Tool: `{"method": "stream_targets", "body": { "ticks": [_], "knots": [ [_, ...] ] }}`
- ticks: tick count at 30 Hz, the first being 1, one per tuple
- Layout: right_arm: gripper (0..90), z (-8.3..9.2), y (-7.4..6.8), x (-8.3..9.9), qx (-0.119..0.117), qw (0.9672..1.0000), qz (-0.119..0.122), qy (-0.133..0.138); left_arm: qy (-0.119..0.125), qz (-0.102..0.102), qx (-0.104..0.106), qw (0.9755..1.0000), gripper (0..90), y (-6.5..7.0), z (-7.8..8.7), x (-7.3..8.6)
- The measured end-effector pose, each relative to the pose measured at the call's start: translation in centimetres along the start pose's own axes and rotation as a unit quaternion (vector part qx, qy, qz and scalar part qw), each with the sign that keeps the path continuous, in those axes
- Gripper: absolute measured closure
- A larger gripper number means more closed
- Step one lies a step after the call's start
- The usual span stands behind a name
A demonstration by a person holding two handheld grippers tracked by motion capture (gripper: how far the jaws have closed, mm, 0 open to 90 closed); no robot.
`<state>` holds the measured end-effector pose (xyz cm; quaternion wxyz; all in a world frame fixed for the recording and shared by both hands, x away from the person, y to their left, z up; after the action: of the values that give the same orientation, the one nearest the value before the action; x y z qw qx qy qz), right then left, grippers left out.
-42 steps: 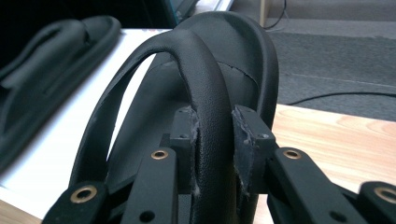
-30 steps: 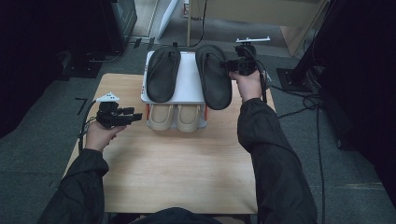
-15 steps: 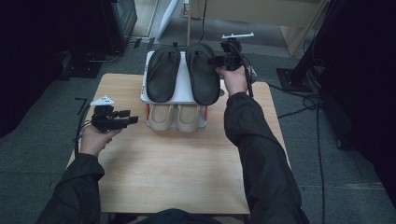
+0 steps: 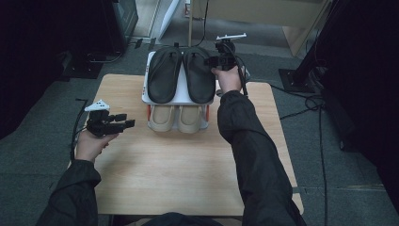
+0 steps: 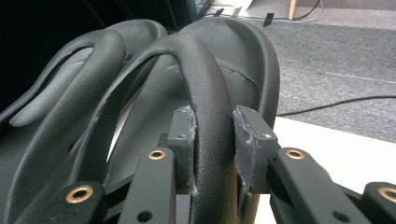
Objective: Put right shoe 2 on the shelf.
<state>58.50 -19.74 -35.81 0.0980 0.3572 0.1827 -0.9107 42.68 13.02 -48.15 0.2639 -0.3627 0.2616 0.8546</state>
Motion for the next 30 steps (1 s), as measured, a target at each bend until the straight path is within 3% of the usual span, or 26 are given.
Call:
{"method": "stream_targets", "body": {
  "ticks": [4,6,8,14,16,19,23,25,30],
  "knots": [
    [68.2,-0.1,0.0,0.1,0.004,1.0000,0.004,-0.003,-0.004,-0.003,0.001,1.0000,44.3,0.1,-0.2,0.0],
    [60.0,-0.1,0.2,0.2,-0.009,0.9999,0.008,-0.002,-0.010,-0.008,0.004,0.9999,44.3,0.2,-0.4,0.1],
    [58.9,0.5,0.3,0.2,-0.027,0.9987,0.031,0.031,-0.010,-0.009,0.004,0.9999,44.3,0.4,-0.5,0.1],
    [61.4,2.6,0.9,0.1,-0.030,0.9972,0.048,0.048,-0.011,-0.009,0.003,0.9999,44.3,0.4,-0.5,0.1],
    [63.7,3.3,1.4,0.2,-0.025,0.9973,0.048,0.049,-0.010,-0.009,0.004,0.9999,44.4,0.4,-0.5,0.1],
    [65.8,3.5,2.6,0.9,0.004,0.9966,0.066,0.048,-0.011,-0.010,0.004,0.9999,44.3,0.5,-0.6,0.1],
    [66.0,2.7,3.4,2.1,0.019,0.9968,0.074,0.024,-0.013,-0.012,0.004,0.9998,44.3,0.5,-0.6,0.1],
    [65.9,2.2,3.5,2.7,0.019,0.9967,0.079,0.006,-0.011,-0.010,0.004,0.9999,44.3,0.5,-0.6,0.1],
    [66.2,1.6,2.9,3.4,0.024,0.9953,0.093,0.008,-0.011,-0.005,0.006,0.9999,44.3,0.4,-0.6,0.1]
  ]
}}
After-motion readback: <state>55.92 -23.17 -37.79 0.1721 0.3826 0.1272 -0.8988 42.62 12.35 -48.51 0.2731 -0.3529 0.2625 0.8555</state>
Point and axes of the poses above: each handheld gripper's, and its own axes: z roughly backward along the jaws, x roughly out of its underside, y roughly to its right, the point moved 8 cm from there along -z, roughly forward along the jaws, and after that the axes turned 4 degrees about -y, right-handed, at the moved point
